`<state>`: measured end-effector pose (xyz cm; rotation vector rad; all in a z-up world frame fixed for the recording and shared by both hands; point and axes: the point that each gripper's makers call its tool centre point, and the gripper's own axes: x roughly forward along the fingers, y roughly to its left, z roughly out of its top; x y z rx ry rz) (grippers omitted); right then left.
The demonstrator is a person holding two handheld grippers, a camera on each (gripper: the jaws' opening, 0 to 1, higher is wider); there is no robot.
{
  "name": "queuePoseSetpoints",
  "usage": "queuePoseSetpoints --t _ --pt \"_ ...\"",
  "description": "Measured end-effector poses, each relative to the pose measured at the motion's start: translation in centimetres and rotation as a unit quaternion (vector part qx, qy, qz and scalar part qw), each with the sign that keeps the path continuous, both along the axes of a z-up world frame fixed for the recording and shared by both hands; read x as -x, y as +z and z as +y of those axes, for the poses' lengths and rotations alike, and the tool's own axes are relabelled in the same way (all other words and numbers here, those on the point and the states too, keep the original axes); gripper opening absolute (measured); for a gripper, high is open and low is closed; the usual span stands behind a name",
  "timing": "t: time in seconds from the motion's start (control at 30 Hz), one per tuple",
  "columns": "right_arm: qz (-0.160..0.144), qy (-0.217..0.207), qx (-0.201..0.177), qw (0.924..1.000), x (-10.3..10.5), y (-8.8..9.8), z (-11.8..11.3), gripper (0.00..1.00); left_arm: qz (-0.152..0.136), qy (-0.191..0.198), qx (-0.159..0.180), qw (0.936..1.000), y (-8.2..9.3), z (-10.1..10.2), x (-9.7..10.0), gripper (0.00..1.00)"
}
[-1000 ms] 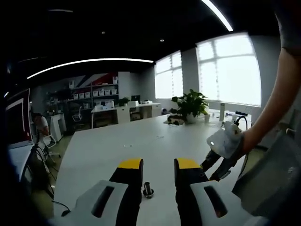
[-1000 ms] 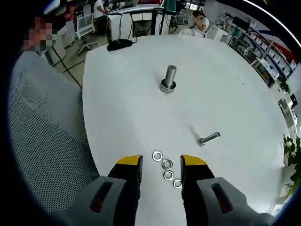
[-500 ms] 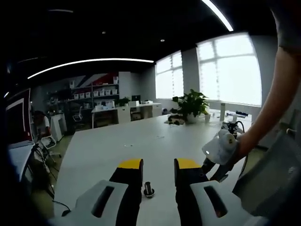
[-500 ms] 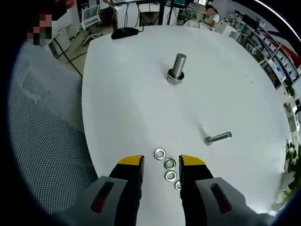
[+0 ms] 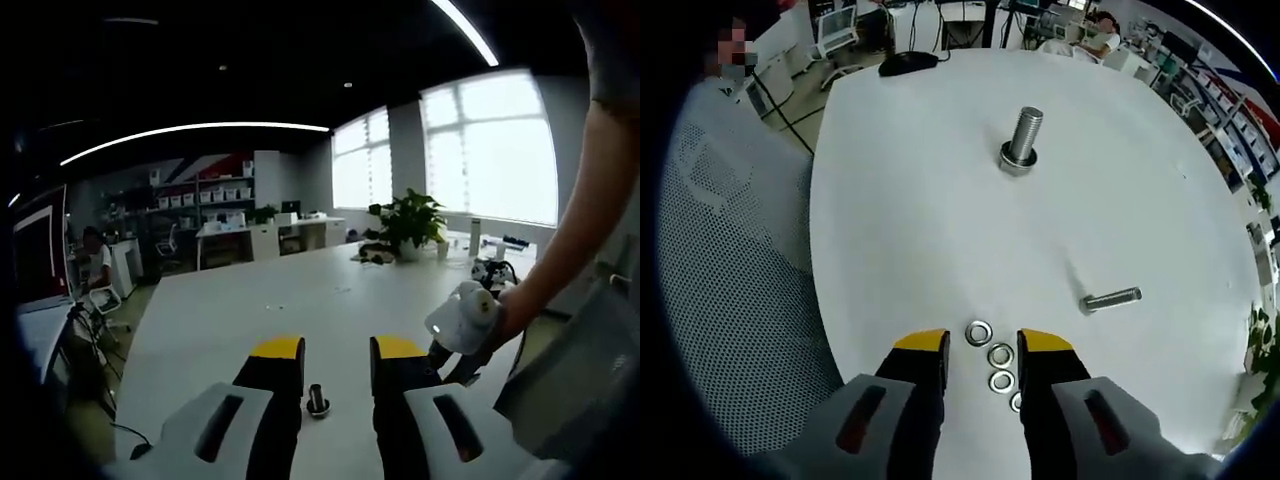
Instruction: Place the washer onto the threaded stud by aligning its center hole with the stud, sliding it down to the base, and recovering from edge contact or off-axis alignment until the washer reaches the visible bottom stop.
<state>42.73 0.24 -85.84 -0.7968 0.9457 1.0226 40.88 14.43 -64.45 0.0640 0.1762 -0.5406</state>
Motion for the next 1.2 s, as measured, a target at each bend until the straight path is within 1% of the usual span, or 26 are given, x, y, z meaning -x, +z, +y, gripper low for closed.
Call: queuePoseSetpoints --t 0.13,0.4,0.6,0.7,0.87,1.0,1.17,1.2 --pt "0.003 0.006 0.002 1.0 0.1 -0.1 -0.1 0.26 0.002 -0.003 -0.001 1.0 -0.1 -0.1 0.0 0.24" --pt "0.007 0.013 0.004 0.9999 0.0 -0.6 -0.1 0.26 0.004 -0.005 -0.002 1.0 -0.2 -0.2 0.1 0.24" --pt "0.017 0.025 0.013 0.9994 -0.1 -0.9 0.1 0.23 0.007 -0.004 -0.003 1.0 -0.4 -0.2 0.1 0.24" --pt "0.019 0.03 0.013 0.9993 -0.1 -0.8 0.2 0.22 0.006 -0.004 -0.002 1.0 -0.3 -0.2 0.1 0.24" --pt "0.033 0.044 0.028 0.9981 0.4 -1.4 -0.1 0.22 0.006 -0.003 -0.001 1.0 -0.2 -0.1 0.1 0.24" --pt "0.035 0.048 0.025 0.9979 0.4 -1.5 0.2 0.22 0.006 0.0 0.0 1.0 -0.2 0.0 0.0 0.24" --pt "0.037 0.06 0.036 0.9968 0.4 -1.9 -0.1 0.22 0.007 0.001 0.001 1.0 -0.3 0.1 0.0 0.24" --pt "0.04 0.058 0.031 0.997 0.5 -1.7 0.1 0.21 0.006 0.0 0.001 1.0 -0.2 0.1 0.1 0.24"
